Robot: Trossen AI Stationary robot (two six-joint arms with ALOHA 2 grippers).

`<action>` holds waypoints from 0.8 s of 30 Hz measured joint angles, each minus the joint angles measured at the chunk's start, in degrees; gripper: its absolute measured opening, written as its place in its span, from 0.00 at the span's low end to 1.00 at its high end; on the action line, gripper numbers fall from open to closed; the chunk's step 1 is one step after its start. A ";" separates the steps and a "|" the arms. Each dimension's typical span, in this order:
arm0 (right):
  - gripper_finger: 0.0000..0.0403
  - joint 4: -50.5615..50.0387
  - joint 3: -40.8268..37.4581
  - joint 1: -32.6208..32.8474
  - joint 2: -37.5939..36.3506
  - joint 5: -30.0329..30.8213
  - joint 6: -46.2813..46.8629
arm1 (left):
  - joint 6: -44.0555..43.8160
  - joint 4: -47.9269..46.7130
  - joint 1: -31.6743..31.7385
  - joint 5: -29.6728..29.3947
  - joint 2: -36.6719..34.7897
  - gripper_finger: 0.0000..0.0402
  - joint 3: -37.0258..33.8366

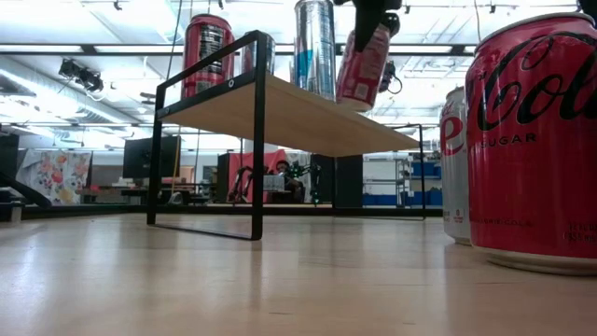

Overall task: Place canned beverage on shelf
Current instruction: Put the red-white soda can on the shelf aligned with the other red-white soda can

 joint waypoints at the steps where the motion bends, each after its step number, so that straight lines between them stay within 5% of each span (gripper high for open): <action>1: 0.81 0.36 -0.50 -0.01 0.00 -0.42 -0.32 | -0.20 0.00 0.00 0.00 0.00 0.48 0.00; 24: 0.83 5.80 -6.11 -0.79 -0.30 -2.63 -2.46 | -1.02 -0.09 0.00 0.00 0.07 0.48 -0.04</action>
